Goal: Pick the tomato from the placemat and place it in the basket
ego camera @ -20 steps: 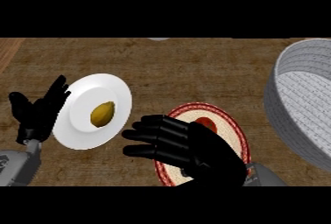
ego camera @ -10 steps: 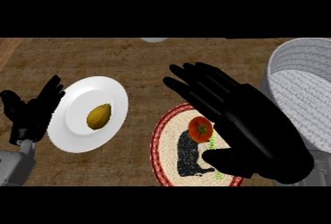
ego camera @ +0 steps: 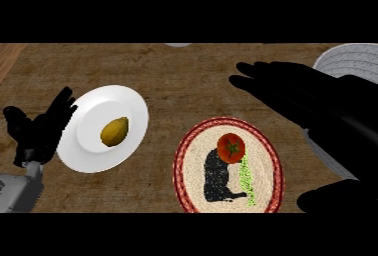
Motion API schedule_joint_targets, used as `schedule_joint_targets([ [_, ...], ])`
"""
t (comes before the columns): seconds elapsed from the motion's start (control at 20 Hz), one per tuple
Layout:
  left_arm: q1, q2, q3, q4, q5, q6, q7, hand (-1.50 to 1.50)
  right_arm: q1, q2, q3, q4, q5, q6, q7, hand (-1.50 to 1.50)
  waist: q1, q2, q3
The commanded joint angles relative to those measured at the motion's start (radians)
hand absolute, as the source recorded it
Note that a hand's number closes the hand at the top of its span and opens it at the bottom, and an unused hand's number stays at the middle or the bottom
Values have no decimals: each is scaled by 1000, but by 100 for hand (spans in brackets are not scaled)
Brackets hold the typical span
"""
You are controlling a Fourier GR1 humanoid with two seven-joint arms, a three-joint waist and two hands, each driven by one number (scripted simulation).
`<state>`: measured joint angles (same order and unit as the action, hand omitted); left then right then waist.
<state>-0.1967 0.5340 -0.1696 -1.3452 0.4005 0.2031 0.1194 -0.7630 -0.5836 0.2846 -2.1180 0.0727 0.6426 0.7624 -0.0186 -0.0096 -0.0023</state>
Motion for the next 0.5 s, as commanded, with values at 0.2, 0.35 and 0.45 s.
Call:
schedule_joint_targets([
  [0.2,0,-25,32,-12,-15,-16,21,0,163,-75,-234,-71,-290,107,-18,-150,8,7,3],
  [0.35,5,-36,28,-14,-43,-13,22,0,295,-67,-334,-170,-262,98,-111,-150,7,7,4],
  [0.45,-13,-20,65,14,-38,-59,8,0,329,-10,-337,-138,-176,105,-186,-150,15,10,3],
])
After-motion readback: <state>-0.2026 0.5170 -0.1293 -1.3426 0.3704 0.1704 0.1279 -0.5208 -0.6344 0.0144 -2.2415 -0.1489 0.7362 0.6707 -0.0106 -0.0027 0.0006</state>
